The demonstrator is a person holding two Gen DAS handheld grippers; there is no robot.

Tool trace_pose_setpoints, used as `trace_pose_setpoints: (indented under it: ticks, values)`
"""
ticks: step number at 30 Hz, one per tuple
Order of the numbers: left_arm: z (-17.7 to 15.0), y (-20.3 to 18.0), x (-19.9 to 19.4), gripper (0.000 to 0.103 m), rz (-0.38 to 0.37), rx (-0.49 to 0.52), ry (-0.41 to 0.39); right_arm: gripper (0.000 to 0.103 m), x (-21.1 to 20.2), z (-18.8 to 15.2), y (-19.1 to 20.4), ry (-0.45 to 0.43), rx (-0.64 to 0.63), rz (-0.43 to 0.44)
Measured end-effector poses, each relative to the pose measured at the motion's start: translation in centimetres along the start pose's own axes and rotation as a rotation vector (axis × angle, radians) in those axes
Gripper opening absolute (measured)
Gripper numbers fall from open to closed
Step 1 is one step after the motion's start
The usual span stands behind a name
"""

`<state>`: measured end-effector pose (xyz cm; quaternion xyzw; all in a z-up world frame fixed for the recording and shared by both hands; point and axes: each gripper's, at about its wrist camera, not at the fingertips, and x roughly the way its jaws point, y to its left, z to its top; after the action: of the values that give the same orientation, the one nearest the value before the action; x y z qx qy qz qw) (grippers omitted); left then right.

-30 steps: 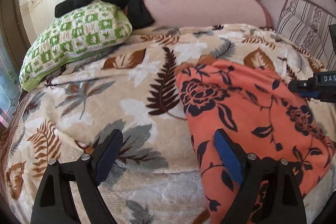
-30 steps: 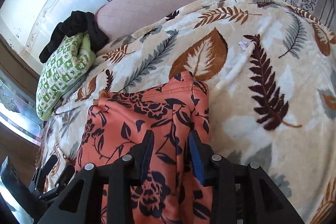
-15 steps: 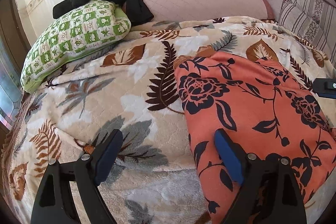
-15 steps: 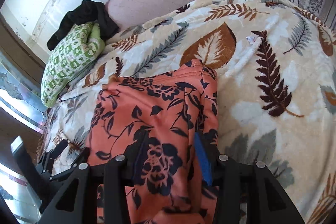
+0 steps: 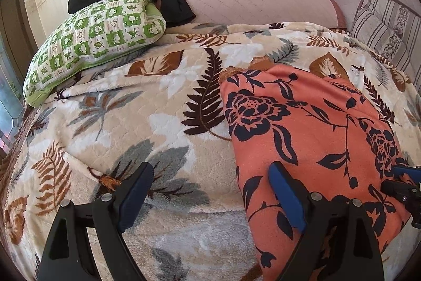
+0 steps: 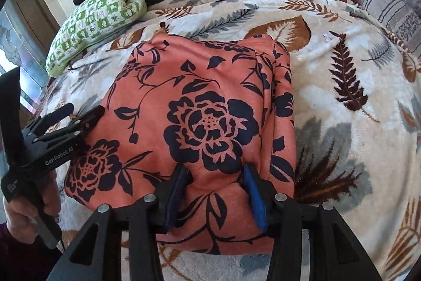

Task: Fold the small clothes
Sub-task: 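Pinch the folded dress edge with the right gripper and lift it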

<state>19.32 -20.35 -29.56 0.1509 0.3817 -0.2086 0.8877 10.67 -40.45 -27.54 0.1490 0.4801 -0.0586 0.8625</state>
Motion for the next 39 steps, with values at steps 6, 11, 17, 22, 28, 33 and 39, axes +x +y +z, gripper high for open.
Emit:
trace_pose_setpoints:
  ticks: [6, 11, 17, 22, 28, 33, 39]
  values:
    - [0.6, 0.4, -0.6, 0.09, -0.041, -0.021, -0.016, 0.051, -1.3, 0.6, -2.5, -0.024, 0.094, 0.112]
    - [1.6, 1.5, -2.2, 0.09, -0.174, -0.098, -0.083, 0.055, -2.7, 1.5, -6.0, -0.153, 0.261, 0.078]
    - [0.4, 1.1, 1.5, 0.092, -0.09, -0.084, 0.083, 0.053, 0.2, 1.7, -5.3, -0.036, 0.241, 0.123]
    - [0.4, 1.5, 1.3, 0.098, -0.086, -0.11, 0.085, 0.055, 0.6, 2.5, -4.4, -0.036, 0.201, 0.05]
    - [0.5, 1.5, 1.3, 0.098, -0.082, -0.11, 0.084, 0.055, -0.3, 5.1, -3.4, -0.139, 0.179, 0.064]
    - [0.4, 1.4, 1.3, 0.098, -0.079, -0.106, 0.08, 0.054, 3.4, 7.4, -2.4, -0.047, 0.164, 0.037]
    - [0.3, 1.3, 1.3, 0.1, -0.066, -0.094, 0.066, 0.064, 5.1, 7.4, -1.5, -0.014, 0.105, -0.033]
